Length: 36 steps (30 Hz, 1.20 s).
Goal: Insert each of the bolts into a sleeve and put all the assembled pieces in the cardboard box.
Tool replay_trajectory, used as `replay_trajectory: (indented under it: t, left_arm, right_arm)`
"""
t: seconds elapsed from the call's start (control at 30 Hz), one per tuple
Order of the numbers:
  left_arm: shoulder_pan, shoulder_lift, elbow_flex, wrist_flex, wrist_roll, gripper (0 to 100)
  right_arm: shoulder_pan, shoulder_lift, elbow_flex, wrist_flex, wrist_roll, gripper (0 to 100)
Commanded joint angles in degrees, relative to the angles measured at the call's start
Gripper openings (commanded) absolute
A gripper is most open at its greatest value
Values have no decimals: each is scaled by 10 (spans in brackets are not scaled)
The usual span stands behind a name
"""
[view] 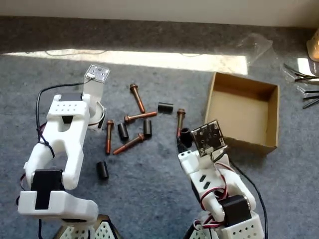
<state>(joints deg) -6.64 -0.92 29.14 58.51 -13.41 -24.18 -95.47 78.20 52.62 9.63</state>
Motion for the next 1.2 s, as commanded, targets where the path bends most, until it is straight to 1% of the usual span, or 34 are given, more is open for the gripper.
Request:
replay_trajectory:
  t: [0.0, 0.13, 0.23, 0.3, 0.37, 0.47, 0.53, 0.77, 0.9, 1.17]
  left_arm:
    - [47, -6, -29, 23, -1, 130]
    - [56, -5, -94, 76, 3, 129]
    - [57, -2, -145, 128, 50, 130]
    - [62, -2, -142, 142, 64, 130]
    - [65, -1, -124, 139, 64, 128]
    - [67, 15, -108, 111, 69, 127]
    - [66, 47, -109, 98, 99, 127]
    - [54, 162, -188, 98, 147, 127]
    - [53, 188, -198, 98, 147, 127]
    - [52, 194, -207, 86, 147, 126]
  right_arm:
    - [8, -38, 19, -33, -2, 5]
    - [7, -63, 40, -33, -1, 5]
    - [6, -69, 43, -33, -1, 5]
    - [6, -69, 43, -32, -1, 5]
    - [6, -69, 43, -32, 0, 5]
    - [6, -69, 43, -31, 0, 5]
    - [6, -69, 43, -31, 0, 5]
    - [6, -68, 44, -31, 1, 5]
    - [6, -68, 44, -31, 1, 5]
    - [6, -68, 44, -30, 1, 5]
